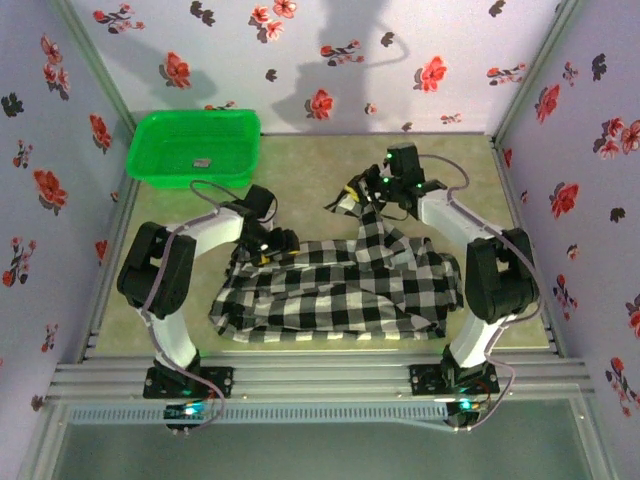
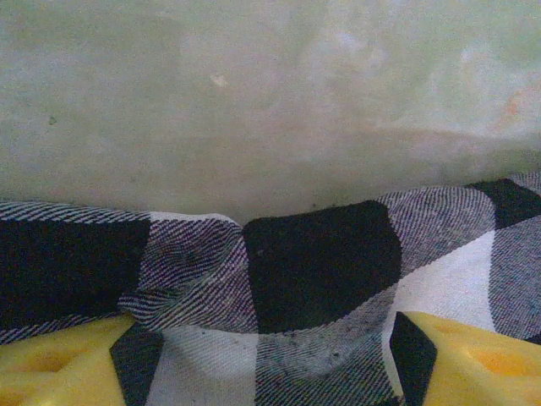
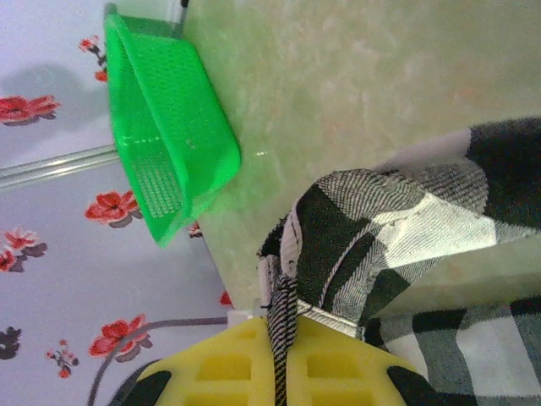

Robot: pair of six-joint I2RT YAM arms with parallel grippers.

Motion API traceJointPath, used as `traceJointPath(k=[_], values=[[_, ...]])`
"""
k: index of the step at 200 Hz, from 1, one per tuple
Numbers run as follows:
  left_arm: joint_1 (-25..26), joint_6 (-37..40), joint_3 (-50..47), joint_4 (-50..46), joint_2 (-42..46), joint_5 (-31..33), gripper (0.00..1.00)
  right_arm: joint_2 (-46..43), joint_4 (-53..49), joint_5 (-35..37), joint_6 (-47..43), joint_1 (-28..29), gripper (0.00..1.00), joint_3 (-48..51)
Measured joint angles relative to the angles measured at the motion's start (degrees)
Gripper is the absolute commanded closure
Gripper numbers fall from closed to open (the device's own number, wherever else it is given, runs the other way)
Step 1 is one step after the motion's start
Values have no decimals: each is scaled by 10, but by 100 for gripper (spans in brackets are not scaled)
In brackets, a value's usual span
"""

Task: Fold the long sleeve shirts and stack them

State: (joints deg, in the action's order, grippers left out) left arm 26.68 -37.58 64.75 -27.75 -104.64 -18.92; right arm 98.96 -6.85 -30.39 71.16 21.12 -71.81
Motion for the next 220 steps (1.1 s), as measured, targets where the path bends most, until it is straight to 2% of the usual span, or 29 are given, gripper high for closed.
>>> traceJointPath(k=[57,83,97,119,146,163,179,220], values=[[-26,-33,18,11,7,-26,23,-6,21,39,46,77,85,40],[-55,-57,35,18,34,-28,21,4,29,49,58,107,71,37],[-70,-69,55,23,49,-28,21,27,34,50,66,123,55,28],[-85,-81,81,32,65,-34,20,55,34,49,63,146,46,16],[-95,-93,87,31,87,-45,19,45,-4,52,38,163,36,15],[-96,-98,87,29,91,-59,18,7,-63,76,3,161,31,19],[-92,-99,88,23,90,-74,18,-48,-133,114,-41,146,30,19],[-61,-78,153,-3,27,-92,20,-156,-257,200,-133,51,31,35]])
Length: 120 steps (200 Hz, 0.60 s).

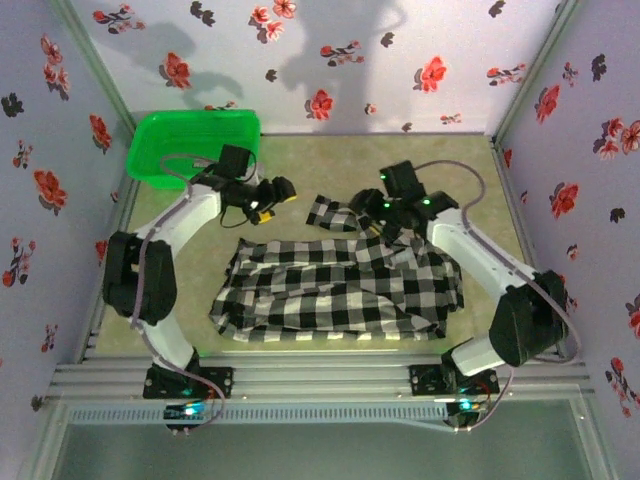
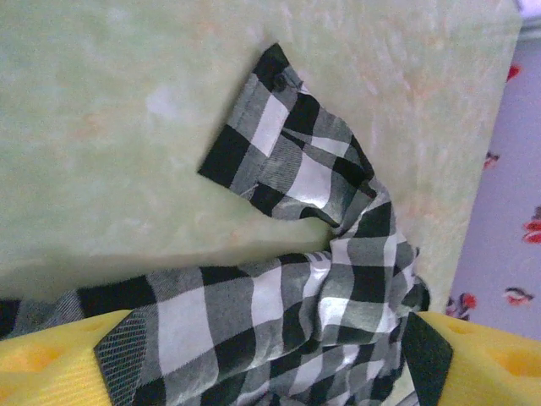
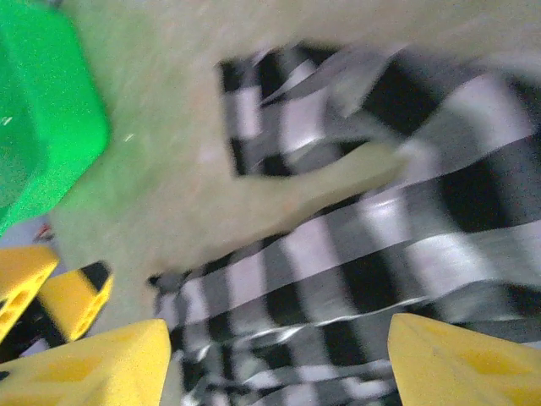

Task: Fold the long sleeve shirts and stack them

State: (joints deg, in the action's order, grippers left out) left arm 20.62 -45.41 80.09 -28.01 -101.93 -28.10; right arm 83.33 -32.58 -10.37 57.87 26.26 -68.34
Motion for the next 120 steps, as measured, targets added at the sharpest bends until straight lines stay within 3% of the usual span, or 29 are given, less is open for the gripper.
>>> traceJointPath(k=[30,120], values=[[31,64,103,-37,-87,14,25,7,-21,23,-31,-48,31,54],[77,193,288,-137,-266,112,31,70,-22,11,-85,-50,30,61]])
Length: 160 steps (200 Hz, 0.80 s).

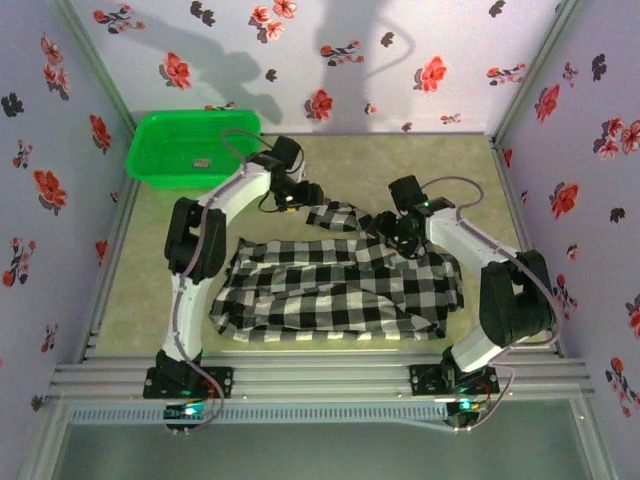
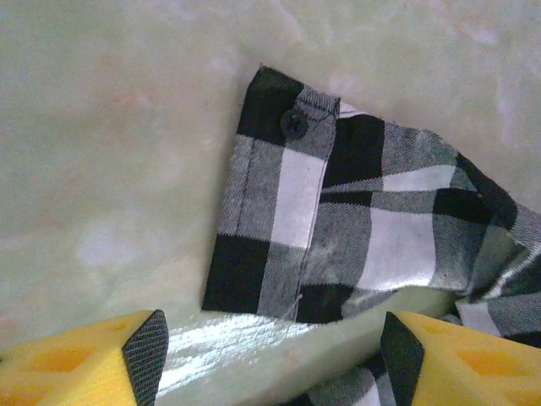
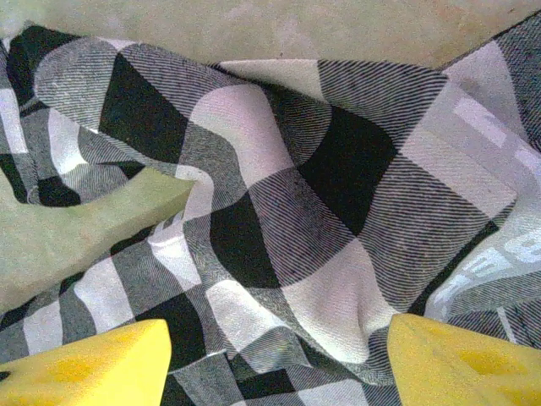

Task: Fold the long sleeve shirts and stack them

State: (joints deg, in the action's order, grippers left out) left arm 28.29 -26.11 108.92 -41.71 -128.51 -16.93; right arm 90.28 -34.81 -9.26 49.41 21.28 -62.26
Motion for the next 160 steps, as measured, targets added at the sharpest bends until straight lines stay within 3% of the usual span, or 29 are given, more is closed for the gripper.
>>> traceJointPath(k=[53,115,128,160], values=[[38,50,73,-16,-66,52,36,23,-5,-19,-24,-26,30,-12],[52,104,93,-32,-95,114,43,33,-11,-38,-47,-49,30,-43],[55,118,97,-32,-100,131,51,33,-11,-43,-49,-54,30,-43],[60,136,97,-28,-107,166,85,43,-4,-54,-48,-67,31,-44]])
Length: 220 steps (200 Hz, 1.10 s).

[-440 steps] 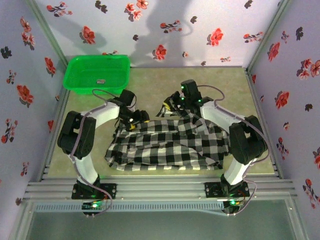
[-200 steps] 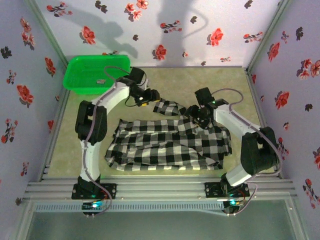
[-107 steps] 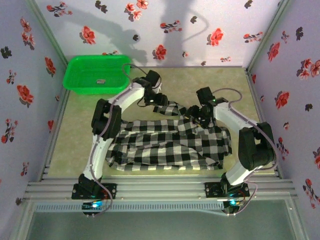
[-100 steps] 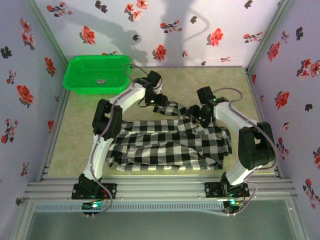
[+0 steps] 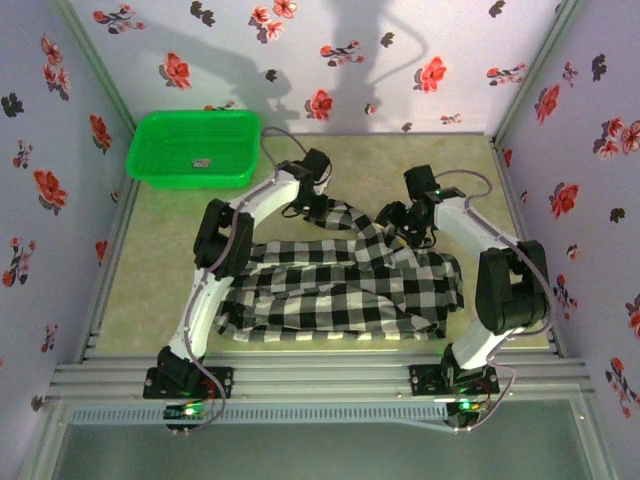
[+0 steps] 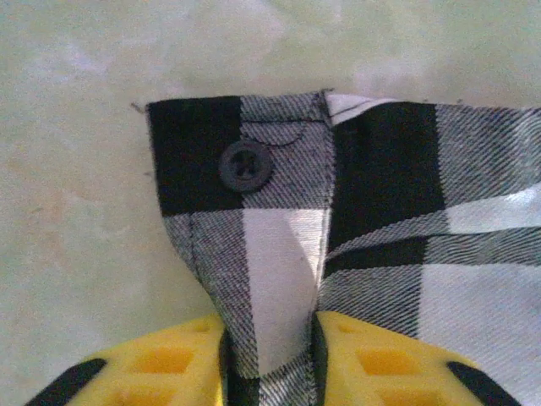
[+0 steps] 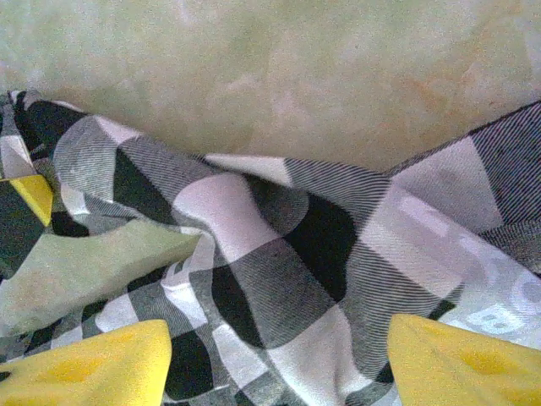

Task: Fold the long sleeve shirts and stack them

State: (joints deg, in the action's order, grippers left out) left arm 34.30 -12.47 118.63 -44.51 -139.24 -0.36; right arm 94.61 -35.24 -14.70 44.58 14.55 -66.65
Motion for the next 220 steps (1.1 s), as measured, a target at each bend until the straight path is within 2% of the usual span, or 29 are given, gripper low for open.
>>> traceJointPath(k=[24,48,90,111,144,196,220], values=[[5,7,-14,26,6,7,91,23,13,-7,4,-3,32,-9],[13,15,-87,85,45,24,93,41,28,-13,12,-3,34,-21],[49,49,-325,245,217,71,94,73,55,-23,30,-3,38,-45],[72,59,-382,315,288,95,94,80,58,-25,39,-4,41,-50],[102,80,-446,395,356,128,95,106,71,-39,50,-4,51,-71],[165,205,-589,519,410,169,100,121,80,-51,55,-4,58,-80],[168,242,-640,562,433,168,100,121,81,-51,56,-4,59,-80]])
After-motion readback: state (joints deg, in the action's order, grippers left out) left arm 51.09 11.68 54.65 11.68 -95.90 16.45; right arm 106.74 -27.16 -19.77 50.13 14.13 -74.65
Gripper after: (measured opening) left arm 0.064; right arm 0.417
